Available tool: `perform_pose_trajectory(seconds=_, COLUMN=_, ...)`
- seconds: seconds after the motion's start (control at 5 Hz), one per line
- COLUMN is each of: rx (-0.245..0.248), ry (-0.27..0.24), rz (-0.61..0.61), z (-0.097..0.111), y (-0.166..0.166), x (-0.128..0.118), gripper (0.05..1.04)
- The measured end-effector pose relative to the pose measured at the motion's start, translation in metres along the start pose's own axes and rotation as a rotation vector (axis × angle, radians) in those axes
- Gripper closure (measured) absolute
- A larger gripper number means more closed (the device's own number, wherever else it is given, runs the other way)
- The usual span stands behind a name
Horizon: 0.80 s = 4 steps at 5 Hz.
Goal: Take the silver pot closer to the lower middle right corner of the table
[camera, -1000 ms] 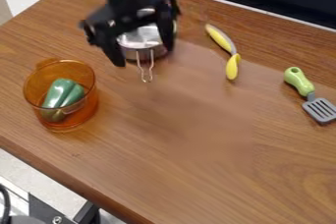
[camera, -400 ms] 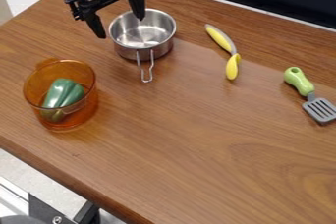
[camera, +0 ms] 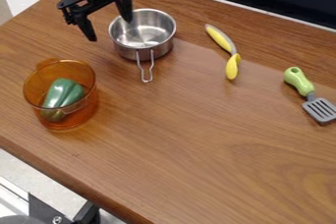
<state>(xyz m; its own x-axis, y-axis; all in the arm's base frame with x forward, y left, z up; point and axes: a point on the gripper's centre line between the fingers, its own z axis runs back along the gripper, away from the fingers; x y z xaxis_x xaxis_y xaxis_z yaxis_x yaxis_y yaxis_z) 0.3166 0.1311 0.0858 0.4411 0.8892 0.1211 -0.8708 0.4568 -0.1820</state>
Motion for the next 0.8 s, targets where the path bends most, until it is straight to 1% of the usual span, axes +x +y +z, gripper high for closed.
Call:
perform_pose_trajectory(seconds=0.2, rx=0.023, ry=-0.005, rz=0.004, z=-0.004, y=0.001, x=-0.002, gripper=0.088)
perform_pose_trajectory(seconds=0.4, rx=0.041, ry=-0.001, rz=0.026, z=-0.020, y=0.001, x=-0.009, gripper=0.088)
perform_pose_trajectory(seconds=0.6, rx=0.025, ry=-0.004, rz=0.052, z=-0.022, y=-0.002, x=-0.009, gripper=0.129)
perform_pose_trajectory(seconds=0.8, rx=0.020, ry=-0.013, rz=0.062, z=-0.023, y=-0.006, x=-0.010, gripper=0.391)
